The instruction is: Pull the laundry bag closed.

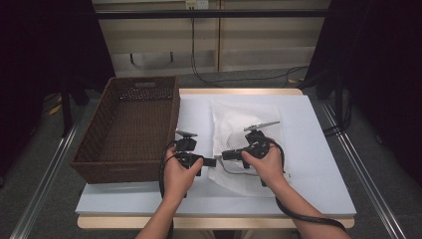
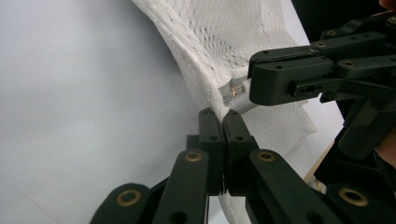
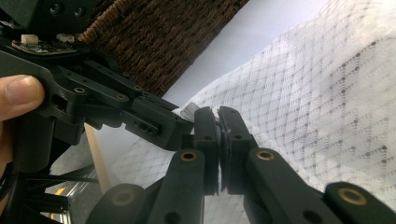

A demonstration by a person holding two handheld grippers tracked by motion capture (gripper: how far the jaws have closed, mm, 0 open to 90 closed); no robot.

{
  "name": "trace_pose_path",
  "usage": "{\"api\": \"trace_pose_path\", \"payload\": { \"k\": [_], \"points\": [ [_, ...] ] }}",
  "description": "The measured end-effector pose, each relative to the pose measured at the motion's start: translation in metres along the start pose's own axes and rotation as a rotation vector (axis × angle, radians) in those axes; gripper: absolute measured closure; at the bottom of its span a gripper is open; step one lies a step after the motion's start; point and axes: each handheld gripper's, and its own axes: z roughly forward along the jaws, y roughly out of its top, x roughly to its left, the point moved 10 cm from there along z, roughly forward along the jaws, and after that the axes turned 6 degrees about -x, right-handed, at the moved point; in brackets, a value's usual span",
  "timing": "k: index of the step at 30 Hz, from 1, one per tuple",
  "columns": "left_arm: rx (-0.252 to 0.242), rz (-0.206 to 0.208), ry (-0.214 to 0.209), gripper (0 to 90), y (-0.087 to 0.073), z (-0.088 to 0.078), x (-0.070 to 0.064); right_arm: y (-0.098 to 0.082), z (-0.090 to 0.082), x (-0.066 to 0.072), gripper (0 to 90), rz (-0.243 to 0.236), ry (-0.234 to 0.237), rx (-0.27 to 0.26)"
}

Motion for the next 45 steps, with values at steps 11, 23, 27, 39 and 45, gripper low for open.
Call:
{"api": "trace_pose_path", "payload": {
  "k": [11,23,27,39,45],
  "points": [
    [0.026,0.018,-0.009,89.0,-0.003,0.0,0.0,-0.004,-0.003,0.0,87.1,0.005,0.017,-0.01],
    [0.012,0.005,-0.003,89.0,0.001,-0.006,0.002,-0.006,-0.009,-0.006,87.1,0.007,0.015,-0.015],
    [0.017,-0.001,-0.009,89.0,0.0,-0.005,0.002,-0.007,-0.011,-0.004,87.1,0.001,0.032,-0.018],
    [0.013,0.005,0.023,89.0,0.001,-0.01,0.008,-0.014,-0.025,-0.02,87.0,0.012,-0.002,-0.025],
    [0.025,0.007,0.027,88.9,-0.001,-0.008,0.008,-0.016,-0.033,-0.024,87.0,0.029,0.006,-0.029]
  ]
}}
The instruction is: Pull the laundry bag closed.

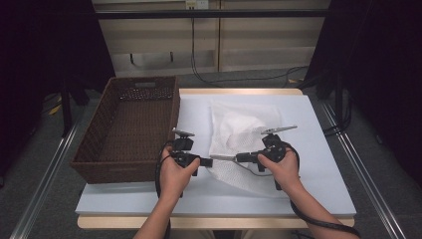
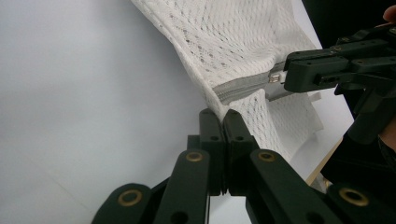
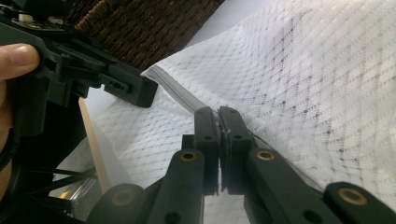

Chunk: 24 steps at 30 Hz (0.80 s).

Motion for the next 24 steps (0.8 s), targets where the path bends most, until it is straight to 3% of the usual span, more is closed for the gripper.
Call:
{"api": "trace_pose_path", "payload": {
  "k": [5,6,10,13,24],
  "points": [
    [0.008,-0.017,0.004,89.0,-0.002,0.002,0.0,-0.003,-0.003,0.004,87.0,-0.009,0.008,0.005],
    [0.01,0.004,0.023,89.0,-0.002,0.001,0.003,-0.003,-0.003,0.004,87.0,-0.009,0.007,0.006],
    [-0.004,-0.02,0.026,89.0,-0.001,0.001,0.002,-0.004,-0.008,0.002,87.0,-0.016,-0.002,0.004],
    [0.011,0.002,0.031,89.0,-0.003,0.0,0.004,-0.005,-0.011,0.001,87.0,-0.013,-0.003,0.006],
    [0.014,-0.003,0.029,89.0,-0.003,0.001,0.004,-0.011,-0.018,-0.003,87.0,-0.003,-0.003,-0.006]
  ]
}}
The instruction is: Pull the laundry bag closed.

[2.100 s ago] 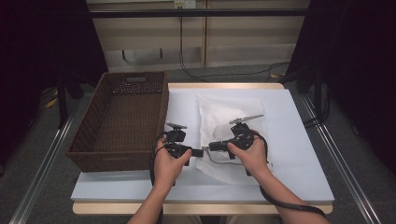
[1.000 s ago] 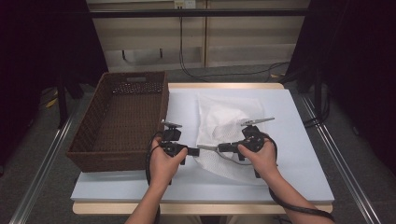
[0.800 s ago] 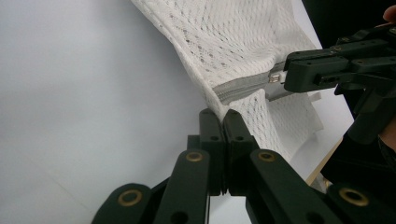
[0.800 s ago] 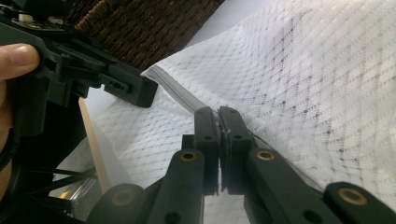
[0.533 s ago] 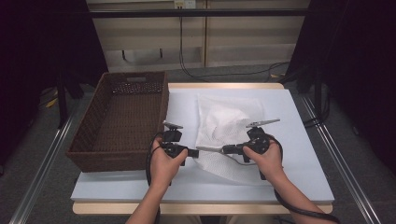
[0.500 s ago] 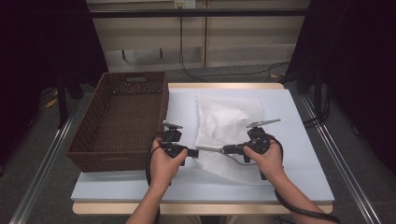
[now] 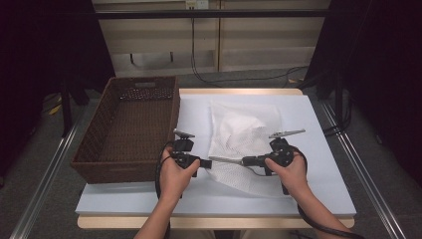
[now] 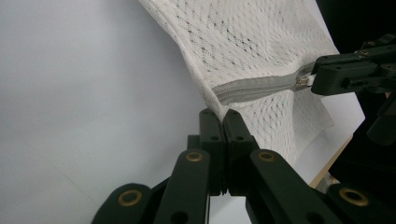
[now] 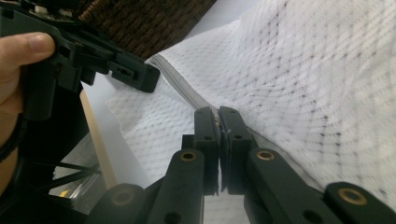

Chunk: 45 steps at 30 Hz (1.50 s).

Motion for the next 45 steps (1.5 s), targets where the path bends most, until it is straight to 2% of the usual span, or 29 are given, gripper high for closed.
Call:
{"api": "trace_pose_path", "payload": {
  "k": [2,4,7,9,11,13,16,18,19,22,24,31,34,37,39,40,44,45],
  "points": [
    [-0.012,-0.013,0.003,89.0,0.001,0.0,0.0,-0.002,0.0,-0.001,87.0,-0.001,-0.005,0.001],
    [0.001,0.0,0.008,89.0,0.0,-0.001,0.001,-0.003,-0.002,-0.002,87.0,0.007,0.001,-0.004],
    [0.003,-0.005,0.01,89.0,0.0,0.0,0.001,-0.004,-0.004,-0.004,87.0,0.01,-0.001,-0.012],
    [-0.004,-0.02,0.006,89.0,0.002,0.001,0.0,-0.006,-0.005,-0.006,87.0,0.003,-0.012,-0.008],
    [0.002,-0.002,0.02,89.0,0.001,0.002,0.002,-0.006,-0.008,-0.007,87.0,0.025,0.004,-0.014],
    [0.007,-0.012,0.018,89.0,0.001,0.001,0.002,-0.006,-0.009,-0.009,87.0,0.034,-0.001,-0.013],
    [0.007,-0.005,0.022,89.0,0.001,0.0,0.003,-0.007,-0.013,-0.013,87.0,0.043,-0.013,-0.009],
    [-0.003,-0.02,0.021,89.0,0.002,0.001,0.002,-0.01,-0.014,-0.014,87.0,0.053,-0.005,-0.004],
    [0.011,-0.003,0.025,88.9,0.001,0.0,0.003,-0.011,-0.014,-0.015,87.0,0.057,-0.008,-0.004],
    [0.012,0.003,0.031,89.0,0.0,0.0,0.004,-0.012,-0.016,-0.017,87.0,0.05,-0.02,0.003],
    [0.009,-0.006,0.026,89.0,0.0,0.0,0.003,-0.011,-0.018,-0.017,87.0,0.06,-0.014,-0.004],
    [0.014,0.001,0.026,89.0,-0.001,0.0,0.002,-0.011,-0.022,-0.014,87.0,0.047,-0.013,-0.003],
    [0.018,-0.003,0.014,89.0,-0.001,0.0,0.002,-0.011,-0.025,-0.016,87.0,0.049,-0.015,-0.007],
    [0.019,-0.007,0.018,89.0,-0.001,0.0,0.0,-0.013,-0.027,-0.017,87.0,0.062,-0.007,-0.008],
    [0.016,0.005,0.033,89.0,-0.001,0.001,0.002,-0.013,-0.027,-0.017,87.0,0.061,-0.006,-0.01],
    [0.005,-0.013,0.032,89.0,0.0,0.001,0.001,-0.013,-0.028,-0.018,87.0,0.057,-0.013,-0.008],
    [0.017,0.003,0.03,88.9,-0.001,0.0,0.003,-0.014,-0.03,-0.018,87.0,0.069,-0.009,-0.011],
    [0.009,-0.009,0.028,89.0,0.0,0.001,0.002,-0.014,-0.03,-0.018,87.0,0.067,-0.009,-0.009]
  ]
}}
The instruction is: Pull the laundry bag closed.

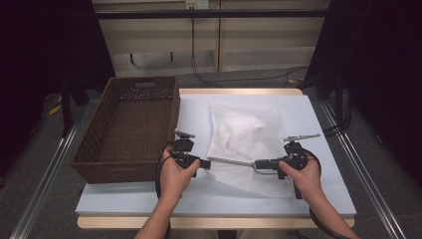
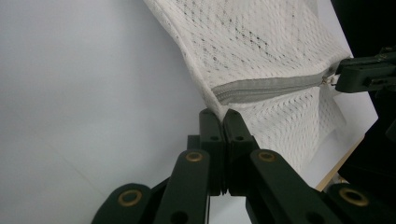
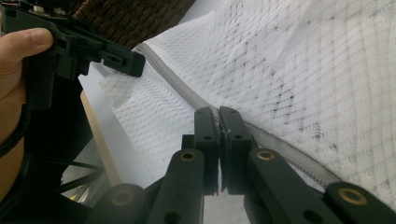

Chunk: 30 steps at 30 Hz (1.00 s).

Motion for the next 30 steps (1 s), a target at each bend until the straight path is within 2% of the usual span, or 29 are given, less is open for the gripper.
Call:
{"api": "trace_pose_path", "payload": {
  "k": [5,9,15,17,21,23,26,27,30],
  "points": [
    [0.001,-0.006,-0.001,88.9,0.0,0.0,0.0,0.0,-0.001,-0.002,87.0,-0.005,-0.009,0.002],
    [0.01,0.014,0.0,89.0,0.0,-0.001,0.0,-0.001,-0.003,-0.003,87.0,0.005,-0.002,0.001],
    [0.007,0.0,-0.005,89.0,0.0,-0.002,0.001,0.0,-0.003,-0.004,86.9,0.0,-0.002,0.002],
    [0.016,0.007,-0.005,89.0,-0.001,-0.002,0.0,0.0,-0.004,-0.005,87.0,0.012,0.005,-0.001],
    [0.0,0.002,-0.009,89.0,0.001,-0.002,-0.001,0.0,-0.005,-0.005,87.0,0.007,-0.003,-0.003],
    [0.011,0.017,-0.012,89.0,0.0,-0.002,-0.001,0.001,-0.008,-0.006,87.0,0.018,0.007,-0.009],
    [-0.001,-0.001,-0.009,89.0,0.001,-0.001,-0.003,0.0,-0.009,-0.006,87.0,0.016,0.001,-0.006],
    [0.006,0.017,-0.007,89.0,0.001,-0.002,-0.001,0.0,-0.009,-0.005,87.0,0.016,0.003,-0.006],
    [0.005,0.014,-0.01,89.0,0.001,-0.003,-0.003,0.0,-0.01,-0.004,87.0,0.018,0.008,-0.008]
  ]
}}
